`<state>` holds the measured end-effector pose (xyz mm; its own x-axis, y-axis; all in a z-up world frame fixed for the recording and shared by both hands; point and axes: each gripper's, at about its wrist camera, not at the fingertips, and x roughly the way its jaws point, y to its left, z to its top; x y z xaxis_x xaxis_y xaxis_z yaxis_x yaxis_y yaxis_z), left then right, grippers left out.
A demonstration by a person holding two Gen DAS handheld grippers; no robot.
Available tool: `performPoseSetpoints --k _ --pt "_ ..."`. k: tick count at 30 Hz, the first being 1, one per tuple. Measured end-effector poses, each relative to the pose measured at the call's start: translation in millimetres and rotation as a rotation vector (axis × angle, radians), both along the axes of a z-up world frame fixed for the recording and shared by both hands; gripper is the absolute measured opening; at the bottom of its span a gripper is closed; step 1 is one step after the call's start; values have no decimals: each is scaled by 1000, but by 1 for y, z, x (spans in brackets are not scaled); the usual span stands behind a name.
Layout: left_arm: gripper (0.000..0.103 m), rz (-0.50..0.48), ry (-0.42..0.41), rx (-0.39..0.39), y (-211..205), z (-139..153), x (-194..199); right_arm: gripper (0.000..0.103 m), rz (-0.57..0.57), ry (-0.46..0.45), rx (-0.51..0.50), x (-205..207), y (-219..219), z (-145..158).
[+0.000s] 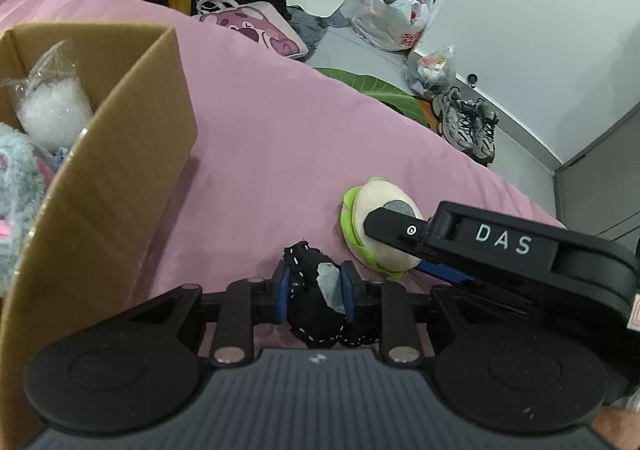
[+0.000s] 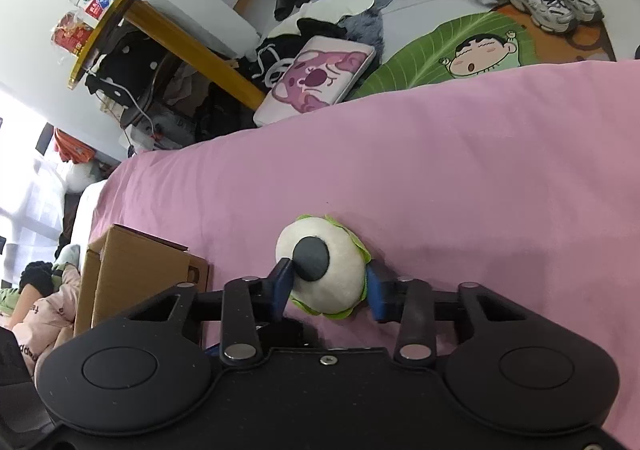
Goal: Organize soft objects
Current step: 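Grasp the black plush with the left gripper while the right grasps the green-rimmed eye plush, then carry the black plush with the left gripper while the right carries the eye plush over the box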
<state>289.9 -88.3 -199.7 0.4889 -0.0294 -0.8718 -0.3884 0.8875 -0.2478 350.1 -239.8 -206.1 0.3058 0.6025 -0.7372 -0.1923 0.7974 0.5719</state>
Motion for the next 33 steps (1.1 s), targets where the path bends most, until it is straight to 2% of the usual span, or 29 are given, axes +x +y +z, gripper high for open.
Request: performPoseSetpoints --k 11,18,33 --pt "25 -22 -52 -19 10 36 -30 35 -75 -52 -10 -36 -17 34" --pt "25 -58 -99 -6 9 54 -52 35 -179 -86 1 -68 -50 57" --pt "25 -134 -189 36 11 103 -94 35 -260 -157 -28 -128 -61 88"
